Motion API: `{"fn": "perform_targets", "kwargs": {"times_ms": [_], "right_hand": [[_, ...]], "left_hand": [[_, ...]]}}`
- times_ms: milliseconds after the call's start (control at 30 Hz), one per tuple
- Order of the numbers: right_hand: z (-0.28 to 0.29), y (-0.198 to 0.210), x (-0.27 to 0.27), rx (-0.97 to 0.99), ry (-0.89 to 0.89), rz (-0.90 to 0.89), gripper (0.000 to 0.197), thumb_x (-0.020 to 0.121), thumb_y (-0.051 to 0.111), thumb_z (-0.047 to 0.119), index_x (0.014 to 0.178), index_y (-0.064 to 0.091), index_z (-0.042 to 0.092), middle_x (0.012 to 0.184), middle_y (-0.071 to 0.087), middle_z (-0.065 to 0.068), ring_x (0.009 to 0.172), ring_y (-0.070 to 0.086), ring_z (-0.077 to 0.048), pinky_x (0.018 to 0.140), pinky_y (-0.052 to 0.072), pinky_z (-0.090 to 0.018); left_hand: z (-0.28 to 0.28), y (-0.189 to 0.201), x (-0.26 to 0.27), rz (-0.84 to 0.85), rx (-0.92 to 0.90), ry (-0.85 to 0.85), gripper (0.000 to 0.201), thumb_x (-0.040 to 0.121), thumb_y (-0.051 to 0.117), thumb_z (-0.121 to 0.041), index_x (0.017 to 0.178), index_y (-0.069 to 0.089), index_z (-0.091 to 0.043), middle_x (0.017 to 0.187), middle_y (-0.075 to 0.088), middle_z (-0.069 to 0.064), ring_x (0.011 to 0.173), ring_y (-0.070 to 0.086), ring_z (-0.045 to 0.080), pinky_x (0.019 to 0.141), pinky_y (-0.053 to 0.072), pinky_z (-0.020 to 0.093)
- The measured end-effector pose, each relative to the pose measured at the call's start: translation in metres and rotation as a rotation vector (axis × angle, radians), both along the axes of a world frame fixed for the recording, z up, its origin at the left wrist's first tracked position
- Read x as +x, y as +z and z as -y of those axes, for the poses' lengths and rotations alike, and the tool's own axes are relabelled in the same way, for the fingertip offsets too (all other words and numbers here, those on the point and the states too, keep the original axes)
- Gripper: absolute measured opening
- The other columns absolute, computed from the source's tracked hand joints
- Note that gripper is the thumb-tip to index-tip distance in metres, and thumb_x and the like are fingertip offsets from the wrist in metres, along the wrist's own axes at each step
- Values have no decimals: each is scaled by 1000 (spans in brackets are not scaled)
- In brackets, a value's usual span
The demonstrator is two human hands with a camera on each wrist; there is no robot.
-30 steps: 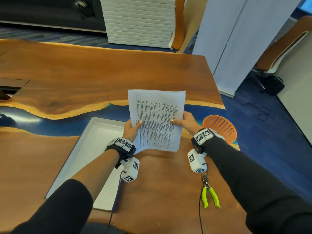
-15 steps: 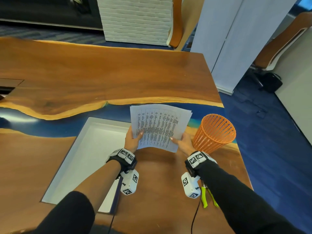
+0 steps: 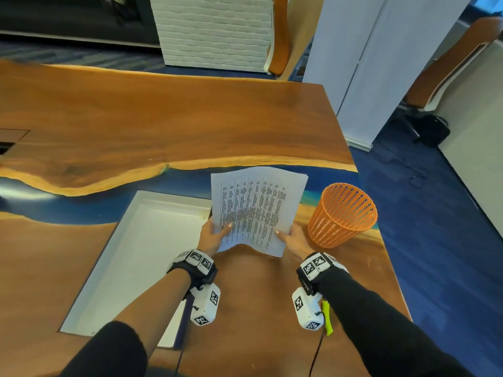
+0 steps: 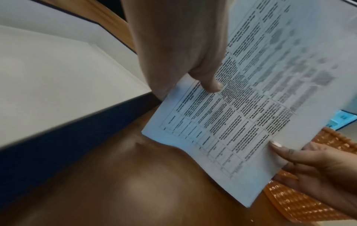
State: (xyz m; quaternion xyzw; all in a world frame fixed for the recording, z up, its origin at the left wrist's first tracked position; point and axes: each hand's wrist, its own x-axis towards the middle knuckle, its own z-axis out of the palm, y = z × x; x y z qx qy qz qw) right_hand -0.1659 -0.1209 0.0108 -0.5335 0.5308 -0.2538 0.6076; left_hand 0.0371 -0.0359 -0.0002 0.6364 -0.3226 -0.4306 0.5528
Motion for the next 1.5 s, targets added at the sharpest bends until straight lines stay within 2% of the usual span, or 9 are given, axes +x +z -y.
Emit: {"fn": "perform_targets", "kwargs": {"times_ms": [500,700,867,1000,1100,1233,1300,1400,1500], "right_hand": [[10,13,0,-92,-96,97,52,80,64,-9,127,44,-7,128,56,-24,116,57,-34,101,45,-48],[10,13,-9,-157,-61,36,44,84,62,-3,126,50,-2,124,60,-16,112,58,-26,96,48,-44],[7,1,-30,-113,34,-92,36,92,56,9,127,52,2,122,59,-4,109,59,-22,95,48,-44],[-4,-16,-56,-123,99,-340,21,99,39,14,96,58,4,88,61,-9,79,58,-22,67,46,-27],[-17,-36,-90,-80,123,-603,12,91,54,15,96,63,7,103,65,-14,97,61,-30,82,47,-35],[-41,-42,-129,27,125,-988,42,75,73,26,110,55,15,119,49,-10,118,45,-30,97,40,-41],[-50,-42,-139,96,121,-1071,65,69,79,32,122,47,13,126,43,-12,123,39,-32,98,38,-42],[-60,-49,-146,147,100,-1122,90,62,83,40,133,37,8,133,40,-16,125,37,-34,103,36,-41],[-71,-53,-149,178,82,-1140,100,59,84,43,136,32,7,136,39,-16,126,38,-35,105,35,-41]], "left_hand": [[3,19,4,33,-30,32,35,84,67,-4,118,57,-3,115,65,13,109,62,30,93,51,45],[-1,22,-2,36,-4,-39,25,90,60,-4,115,58,-6,104,68,3,94,66,13,86,54,38],[-4,16,-6,61,75,-169,28,94,54,-13,122,55,-6,118,65,18,104,65,33,92,52,50],[-14,5,-14,16,110,-165,28,95,53,-10,122,55,-7,121,63,20,109,62,37,96,49,54],[-21,-1,-21,-1,134,-169,29,95,51,-8,124,55,-6,115,66,15,105,65,30,91,54,42],[-29,-9,-30,-3,159,-163,24,96,49,-6,119,54,-8,97,65,-4,76,67,-4,61,52,9],[-32,-13,-34,-16,160,-161,27,96,49,-4,122,53,-6,101,64,1,81,64,1,66,54,11],[-34,-20,-43,-34,196,-144,30,95,51,-6,125,53,-1,109,62,9,91,63,18,91,52,38],[-38,-22,-53,-49,224,-157,32,95,51,-7,127,52,-1,113,61,10,97,60,22,89,48,36]]}}
